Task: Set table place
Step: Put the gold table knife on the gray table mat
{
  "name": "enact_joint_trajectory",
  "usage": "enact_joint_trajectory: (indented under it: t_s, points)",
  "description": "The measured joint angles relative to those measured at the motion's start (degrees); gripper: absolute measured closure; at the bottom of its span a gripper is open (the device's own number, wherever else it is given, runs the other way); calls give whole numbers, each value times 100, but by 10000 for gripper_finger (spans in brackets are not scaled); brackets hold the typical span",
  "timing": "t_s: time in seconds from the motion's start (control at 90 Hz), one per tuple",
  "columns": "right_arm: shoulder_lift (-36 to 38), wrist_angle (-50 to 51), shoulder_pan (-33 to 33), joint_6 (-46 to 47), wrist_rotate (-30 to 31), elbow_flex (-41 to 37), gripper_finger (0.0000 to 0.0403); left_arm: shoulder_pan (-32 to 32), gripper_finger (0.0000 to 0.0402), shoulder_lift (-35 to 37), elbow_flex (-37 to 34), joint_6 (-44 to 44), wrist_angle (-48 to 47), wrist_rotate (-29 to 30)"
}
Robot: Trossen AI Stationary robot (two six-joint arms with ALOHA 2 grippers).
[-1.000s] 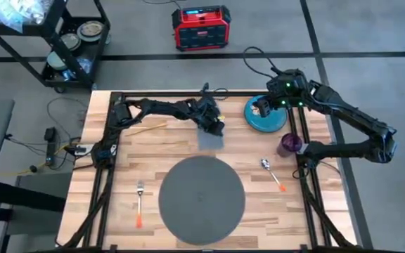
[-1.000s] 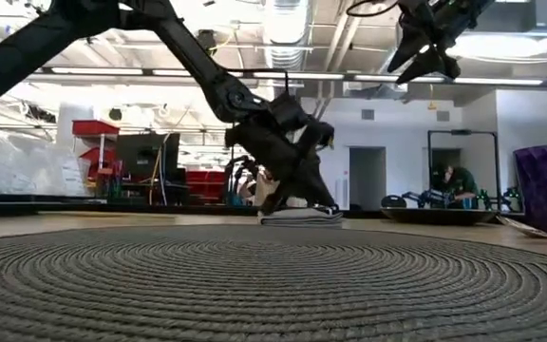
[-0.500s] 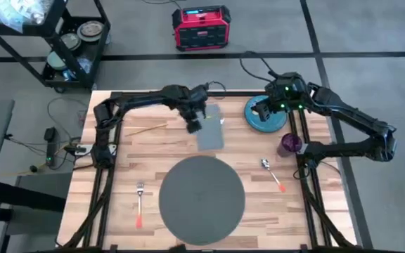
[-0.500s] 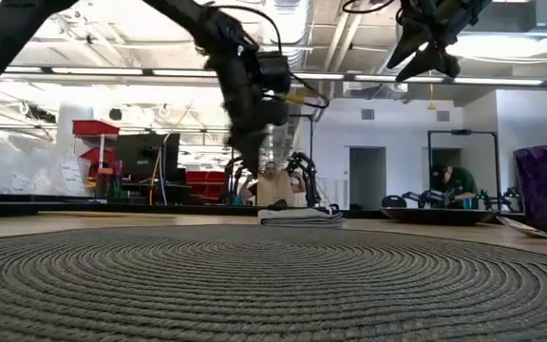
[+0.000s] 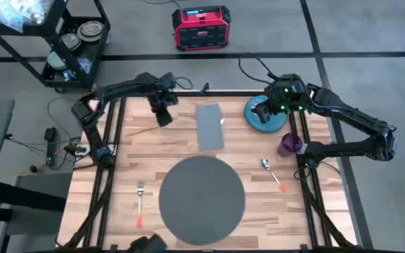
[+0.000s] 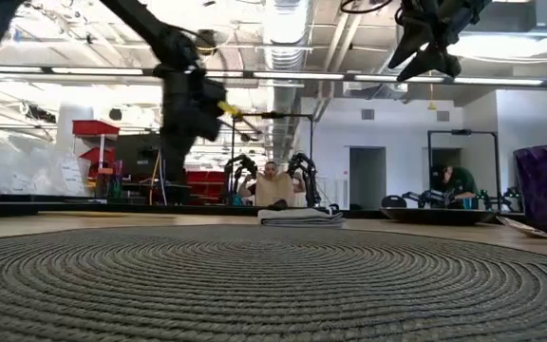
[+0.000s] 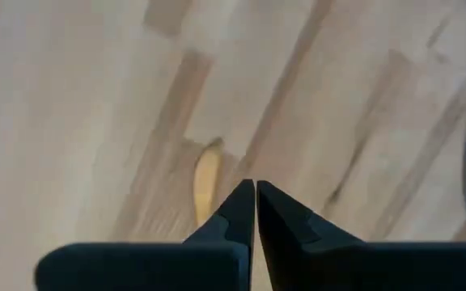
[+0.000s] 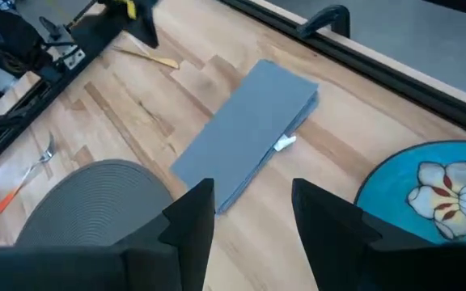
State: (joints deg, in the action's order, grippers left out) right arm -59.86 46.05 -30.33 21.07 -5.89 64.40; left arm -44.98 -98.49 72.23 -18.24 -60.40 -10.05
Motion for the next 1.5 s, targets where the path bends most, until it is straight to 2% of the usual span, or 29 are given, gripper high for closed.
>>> enact_joint_trajectory:
  t_s: [0.256, 0.5, 0.656, 0.967, 1.122, 1.356, 1.5]
  points:
    - [0, -104, -2, -148, -1, 0, 248, -300, 401, 956, -1325, -263, 379, 314]
    - [-2, -123, -4, -165, -2, 0, 248, -469, 401, 1312, -2172, -485, 362, 532]
    - [-2, -157, -9, -165, -2, 0, 248, -522, 385, 1384, -2287, -575, 447, 519]
    - [-2, -152, -9, -164, -2, 0, 248, -749, 286, 1384, -2289, -706, 446, 562]
    - [-2, -147, -9, -163, -2, 0, 248, -812, 252, 1384, -2300, -839, 452, 636]
    - [-2, -144, -8, -168, -2, 0, 248, -825, 229, 1384, -2793, -999, 541, 838]
    - [-2, -149, -9, -195, -2, 0, 248, -826, 228, 1384, -3062, -828, 892, 1180]
